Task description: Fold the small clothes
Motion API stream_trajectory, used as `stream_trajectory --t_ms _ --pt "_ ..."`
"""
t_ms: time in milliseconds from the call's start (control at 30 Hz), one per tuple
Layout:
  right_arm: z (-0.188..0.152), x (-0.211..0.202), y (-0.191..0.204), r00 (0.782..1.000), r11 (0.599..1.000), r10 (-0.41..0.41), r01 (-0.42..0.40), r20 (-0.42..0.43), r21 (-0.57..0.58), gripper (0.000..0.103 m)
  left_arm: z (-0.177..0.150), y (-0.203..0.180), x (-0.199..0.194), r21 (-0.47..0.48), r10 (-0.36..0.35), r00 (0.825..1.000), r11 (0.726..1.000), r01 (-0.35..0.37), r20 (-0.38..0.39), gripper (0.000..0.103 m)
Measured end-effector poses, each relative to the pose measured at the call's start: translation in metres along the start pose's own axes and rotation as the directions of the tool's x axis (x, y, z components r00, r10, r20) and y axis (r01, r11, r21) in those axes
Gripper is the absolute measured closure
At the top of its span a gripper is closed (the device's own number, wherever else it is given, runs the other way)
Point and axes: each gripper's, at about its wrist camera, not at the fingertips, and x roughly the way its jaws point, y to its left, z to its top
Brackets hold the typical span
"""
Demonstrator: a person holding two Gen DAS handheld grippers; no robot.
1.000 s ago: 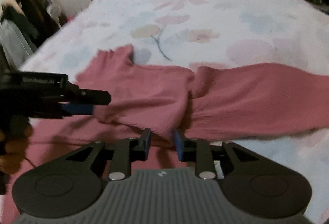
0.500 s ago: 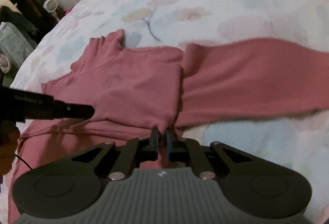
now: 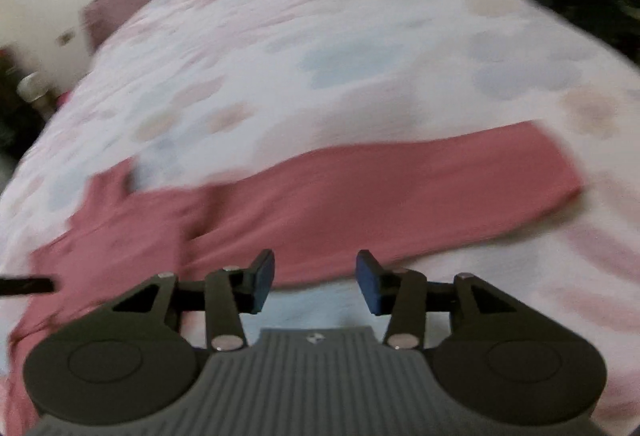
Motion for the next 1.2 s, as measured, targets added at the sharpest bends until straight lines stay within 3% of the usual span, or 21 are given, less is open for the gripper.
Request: stream_trajectory --t_ms 67,200,300,500,600,700,733,767,800,833,1033,1200 --pt "0.009 -0.004 -0.033 0.999 0.998 -0.039 0.038 0.034 0.046 0.046 0.002 0.009 -0.004 -0.004 0.025 1.000 1.000 -0.025 0.007 0.055" --pt "0.028 -0.009 -0.087 0.985 0.988 -0.142 0.135 0.094 0.076 0.045 0.005 0.031 -0.016 -0.026 0.075 0.997 0.997 -0.074 0.027 0.055" --pt "0.043 -0.003 -0.114 0.977 0.982 -0.186 0.183 0.109 0.036 0.045 0.008 0.050 -0.022 -0.063 0.116 0.993 0.992 -0.113 0.034 0.055" --pt "0.062 0.035 -0.134 0.980 0.982 -0.188 0.189 0.069 -0.016 0.050 0.000 0.077 -0.032 -0.134 0.175 0.984 0.976 -0.169 0.035 0.055" --pt "0.063 0.054 -0.135 0.966 0.964 -0.255 0.257 0.034 -0.064 0.051 -0.006 0.088 -0.035 -0.155 0.191 0.981 0.970 -0.186 0.019 0.055" --pt "0.065 0.063 -0.155 0.976 0.977 -0.214 0.214 0.028 0.024 0.055 -0.011 0.097 -0.041 -0.181 0.199 0.980 0.964 -0.193 0.015 0.055" --pt "0.066 0.063 -0.161 0.980 0.979 -0.195 0.193 0.027 0.057 0.068 -0.012 0.099 -0.043 -0.189 0.202 0.979 0.962 -0.195 0.017 0.055" --pt "0.067 0.062 -0.166 0.985 0.982 -0.173 0.171 0.023 0.083 0.089 -0.013 0.101 -0.045 -0.196 0.203 0.979 0.961 -0.196 0.018 0.055" --pt "0.069 0.061 -0.168 0.988 0.984 -0.153 0.151 0.016 0.098 0.100 -0.014 0.103 -0.047 -0.200 0.200 0.980 0.961 -0.192 0.020 0.055" --pt "0.069 0.057 -0.169 0.992 0.986 -0.129 0.127 0.009 0.108 0.103 -0.016 0.104 -0.049 -0.202 0.196 0.980 0.961 -0.187 0.022 0.055" --pt "0.084 0.015 -0.130 0.997 0.997 -0.058 0.055 0.047 0.055 0.103 -0.020 0.110 -0.060 -0.235 0.171 0.984 0.959 -0.157 0.042 0.055" --pt "0.108 -0.043 -0.063 0.993 0.998 0.064 -0.064 0.103 -0.001 0.103 -0.024 0.118 -0.080 -0.233 0.200 0.977 0.956 -0.179 0.069 0.055"
